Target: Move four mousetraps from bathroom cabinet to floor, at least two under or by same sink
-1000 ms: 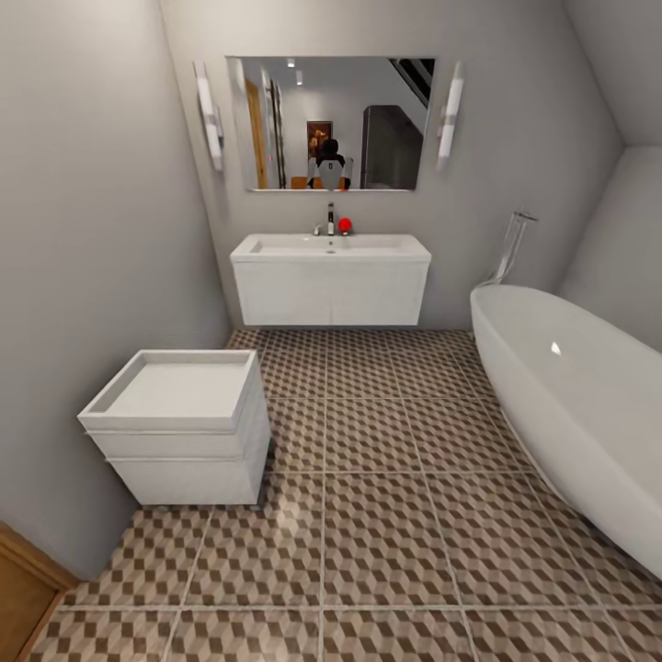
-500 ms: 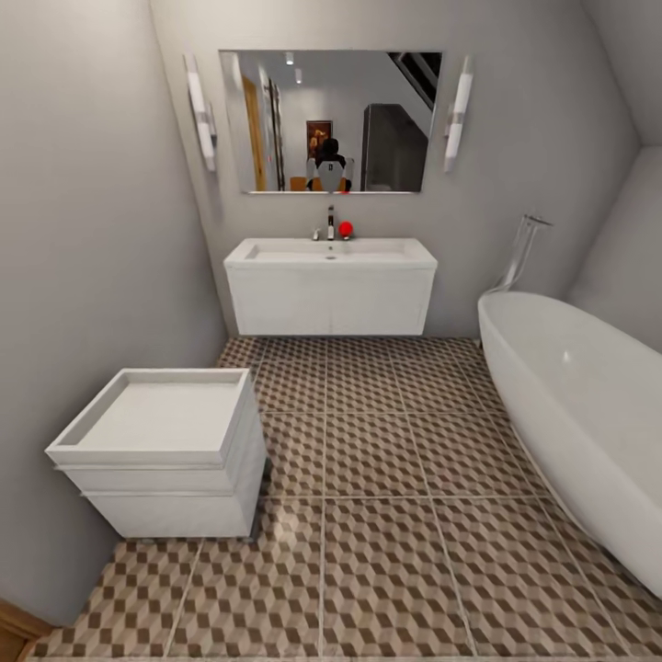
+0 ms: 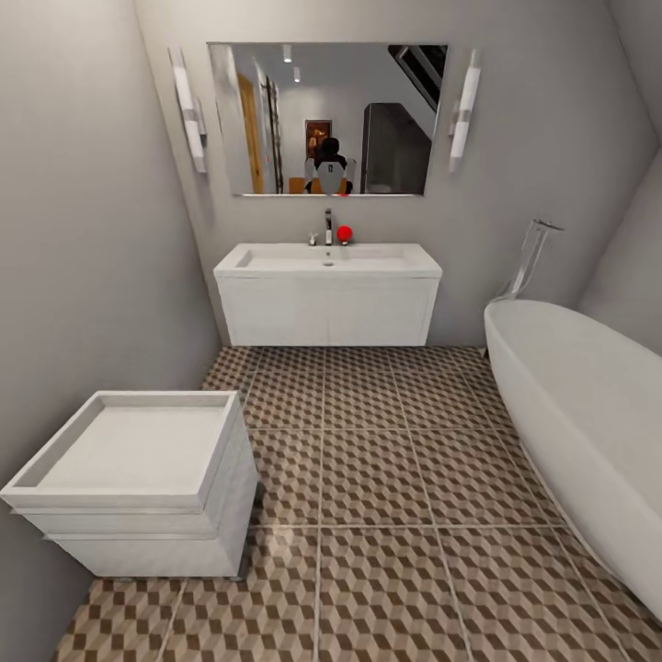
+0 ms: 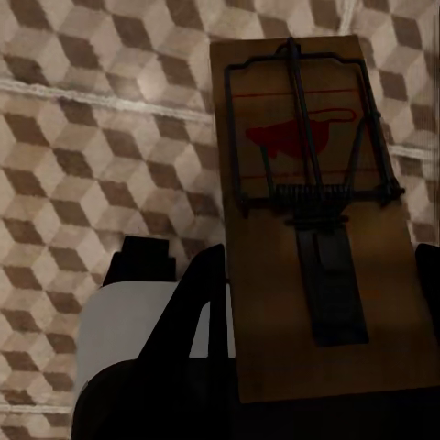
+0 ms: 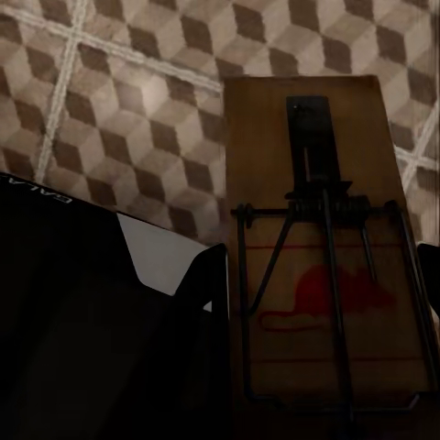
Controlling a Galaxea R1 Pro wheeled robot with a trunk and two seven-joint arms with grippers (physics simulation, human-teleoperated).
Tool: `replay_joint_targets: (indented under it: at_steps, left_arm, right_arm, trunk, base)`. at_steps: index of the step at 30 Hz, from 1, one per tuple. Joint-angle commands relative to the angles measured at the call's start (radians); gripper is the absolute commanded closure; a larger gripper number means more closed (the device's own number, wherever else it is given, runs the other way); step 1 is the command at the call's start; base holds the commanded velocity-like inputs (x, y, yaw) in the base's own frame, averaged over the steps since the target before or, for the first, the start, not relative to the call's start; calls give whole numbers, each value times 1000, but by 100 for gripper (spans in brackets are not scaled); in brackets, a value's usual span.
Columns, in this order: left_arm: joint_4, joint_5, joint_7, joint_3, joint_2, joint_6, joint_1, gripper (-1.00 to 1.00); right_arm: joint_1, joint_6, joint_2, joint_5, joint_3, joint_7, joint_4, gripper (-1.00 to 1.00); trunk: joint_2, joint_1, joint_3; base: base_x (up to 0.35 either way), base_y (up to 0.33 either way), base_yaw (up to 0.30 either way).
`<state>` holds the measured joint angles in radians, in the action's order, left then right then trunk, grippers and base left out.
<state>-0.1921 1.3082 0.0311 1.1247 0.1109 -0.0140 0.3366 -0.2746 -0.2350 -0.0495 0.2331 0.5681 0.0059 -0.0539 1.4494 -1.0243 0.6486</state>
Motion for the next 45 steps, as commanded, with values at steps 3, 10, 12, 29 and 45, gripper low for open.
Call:
replay_joint_targets:
  at_steps: [3,10,12,29,45]
  left_arm:
    - [-1,8,0,6,0,-1,1,100]
    - [-1,8,0,6,0,-1,1,100]
    - [-1,8,0,6,0,-2,1,100]
    - [-1,8,0,6,-2,-3,1,100]
    - [-1,8,0,6,-1,-3,1,100]
  right_arm:
    - [-1,-7,-1,11,8,3,-5,100]
    - [-1,-7,-1,11,8,3,-5,100]
    - [-1,-7,-1,11,9,3,-5,100]
    - [-1,-7,2,11,8,3,-5,100]
    - [-1,-7,2,11,7,3,-5,100]
  trunk:
    - [0,-1,1]
    - [0,-1,1]
    - [0,-1,1]
    - [0,-1,1]
    - [0,-1,1]
  base:
    - [333,-77,0]
    - [333,-79,0]
    - [333,-80,0]
    - [333,-76,0]
    - [333,-2,0]
